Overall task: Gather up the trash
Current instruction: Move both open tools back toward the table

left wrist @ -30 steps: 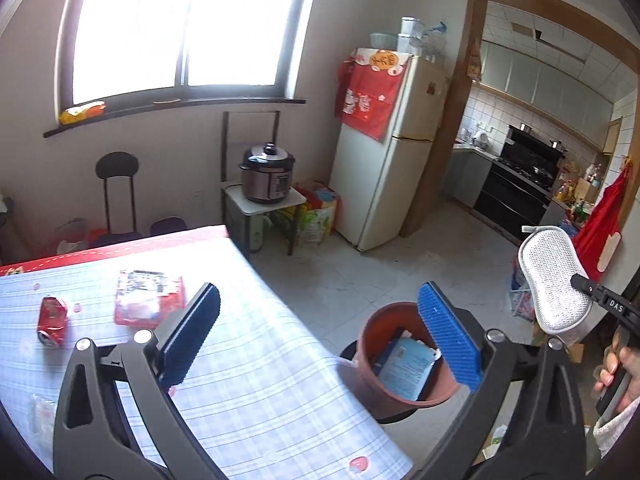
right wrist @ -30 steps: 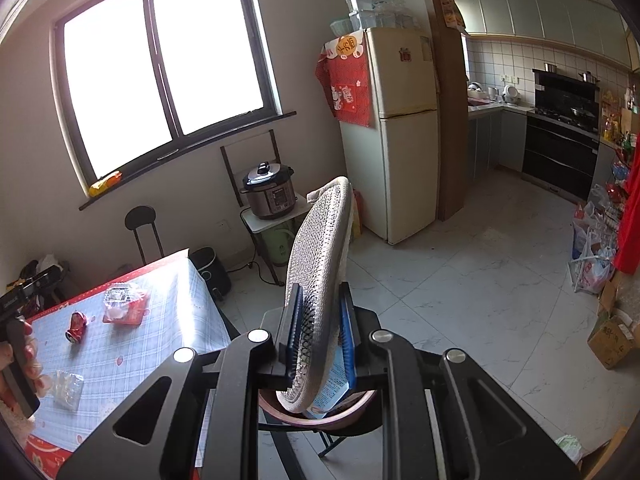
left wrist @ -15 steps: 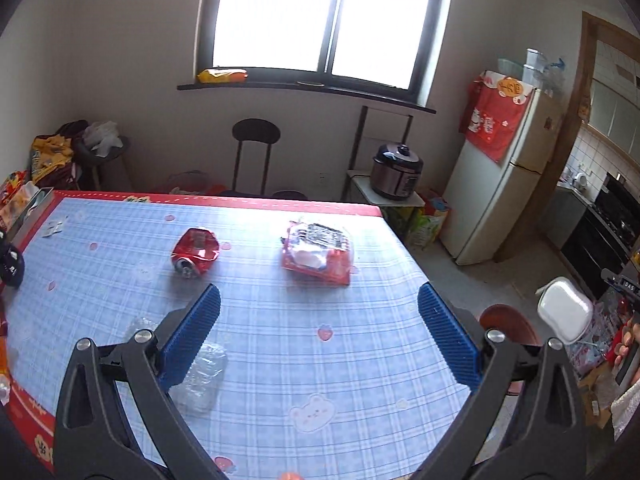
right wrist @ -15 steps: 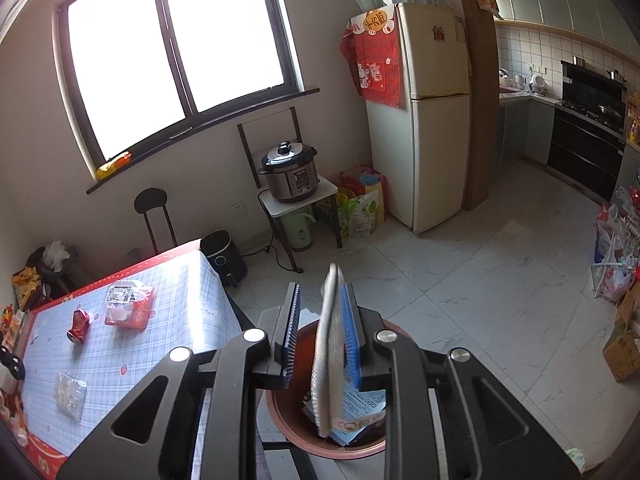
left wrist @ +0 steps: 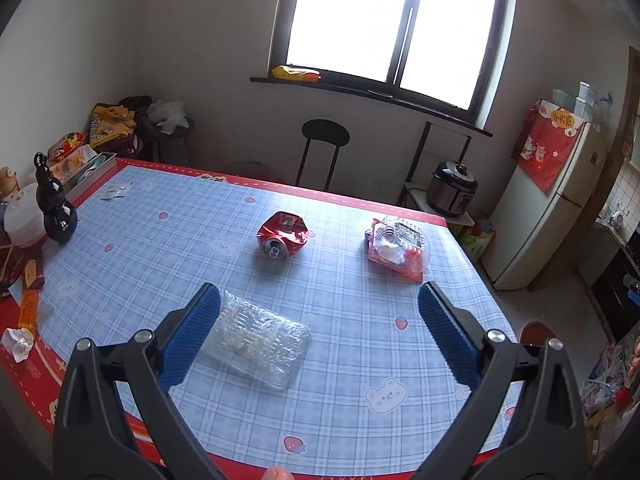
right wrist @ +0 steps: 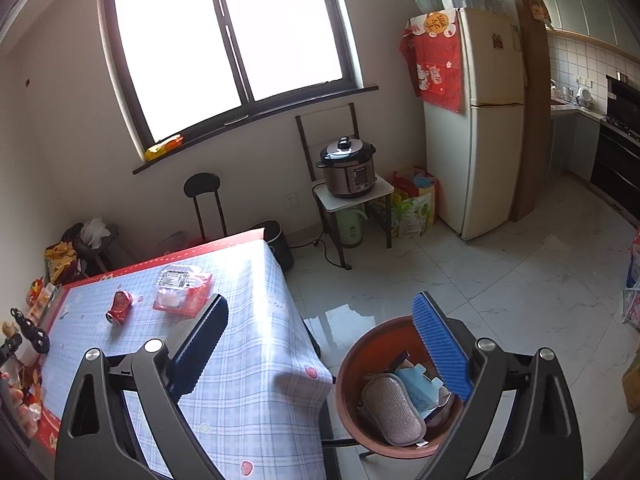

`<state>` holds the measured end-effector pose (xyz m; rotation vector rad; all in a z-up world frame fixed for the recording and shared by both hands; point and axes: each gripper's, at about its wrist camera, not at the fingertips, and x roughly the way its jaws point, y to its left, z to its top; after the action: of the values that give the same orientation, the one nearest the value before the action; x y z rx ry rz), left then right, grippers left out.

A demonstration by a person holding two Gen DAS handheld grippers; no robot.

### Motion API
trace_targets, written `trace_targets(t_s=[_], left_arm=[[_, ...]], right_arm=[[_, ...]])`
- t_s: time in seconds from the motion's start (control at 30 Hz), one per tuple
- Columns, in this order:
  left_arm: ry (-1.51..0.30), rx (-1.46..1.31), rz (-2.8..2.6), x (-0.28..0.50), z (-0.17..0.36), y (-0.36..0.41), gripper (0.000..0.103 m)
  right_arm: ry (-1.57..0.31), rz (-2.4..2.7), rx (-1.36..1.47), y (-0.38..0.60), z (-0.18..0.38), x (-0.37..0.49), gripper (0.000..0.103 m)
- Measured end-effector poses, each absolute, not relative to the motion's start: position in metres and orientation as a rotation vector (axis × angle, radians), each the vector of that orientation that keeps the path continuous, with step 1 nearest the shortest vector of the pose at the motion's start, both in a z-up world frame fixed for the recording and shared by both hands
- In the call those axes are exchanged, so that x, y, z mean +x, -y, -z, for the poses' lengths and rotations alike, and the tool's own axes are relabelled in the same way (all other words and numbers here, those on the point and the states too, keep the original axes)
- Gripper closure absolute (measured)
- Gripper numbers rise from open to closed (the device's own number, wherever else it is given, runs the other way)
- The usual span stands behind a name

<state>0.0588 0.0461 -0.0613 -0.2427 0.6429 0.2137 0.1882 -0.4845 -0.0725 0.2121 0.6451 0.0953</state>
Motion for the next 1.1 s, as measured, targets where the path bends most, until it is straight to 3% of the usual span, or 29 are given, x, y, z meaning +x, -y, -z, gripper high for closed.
trace_targets(t_s=[0.53,0.83,1.1], left_arm=[[-0.792,-0.377,-0.285,0.058,0.133,-0.147,0.006],[-0.817,-0.215,-0.156,0.164,0.153,-0.154,0.006],[-0.884,0.033,-0.073,0.274,0.215,-0.139,0.006]], right_arm=[[-0.839,-0.245,0.079,0.333,0.116,0.223,0.012],[-0.894,-0.237,0.053,0.271,0.135,0.258,0.012],[-0.933,-0.238,0.059,0.245,0.147,0.289,0.012]])
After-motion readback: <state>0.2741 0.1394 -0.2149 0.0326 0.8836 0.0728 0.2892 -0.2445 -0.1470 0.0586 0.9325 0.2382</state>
